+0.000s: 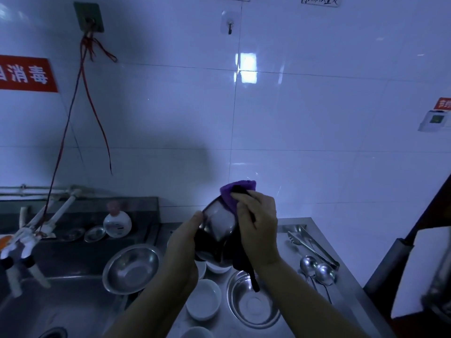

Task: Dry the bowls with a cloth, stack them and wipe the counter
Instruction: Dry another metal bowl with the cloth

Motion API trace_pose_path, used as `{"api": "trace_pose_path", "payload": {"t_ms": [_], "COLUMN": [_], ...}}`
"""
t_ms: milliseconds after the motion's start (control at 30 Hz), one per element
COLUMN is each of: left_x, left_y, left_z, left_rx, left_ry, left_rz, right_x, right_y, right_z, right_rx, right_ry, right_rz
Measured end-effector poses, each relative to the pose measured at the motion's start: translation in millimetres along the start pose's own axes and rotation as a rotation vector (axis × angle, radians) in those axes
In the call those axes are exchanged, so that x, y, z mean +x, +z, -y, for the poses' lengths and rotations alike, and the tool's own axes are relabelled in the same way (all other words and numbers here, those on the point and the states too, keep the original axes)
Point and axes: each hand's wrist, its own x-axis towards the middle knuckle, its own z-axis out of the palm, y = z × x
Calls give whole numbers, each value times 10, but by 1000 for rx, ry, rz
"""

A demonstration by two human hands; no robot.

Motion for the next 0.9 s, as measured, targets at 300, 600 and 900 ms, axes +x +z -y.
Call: {"api": "trace_pose_path", "payload": {"t_ms": [300, 600, 900], "left_x": [20, 49, 95], "left_y": [-64, -46, -145], "left_z": [-30, -22, -133], "left_rx": [-205, -497, -563], "left_ry": [-30, -239, -414], "left_rz": [86, 189, 252], "right_x": [133, -132, -531], "right_y": [-82, 141, 9], "right_z": [-97, 108, -344], "right_rx": [284, -158, -205], "right_ry": [465, -428, -683], "right_rz": [13, 203, 254]}}
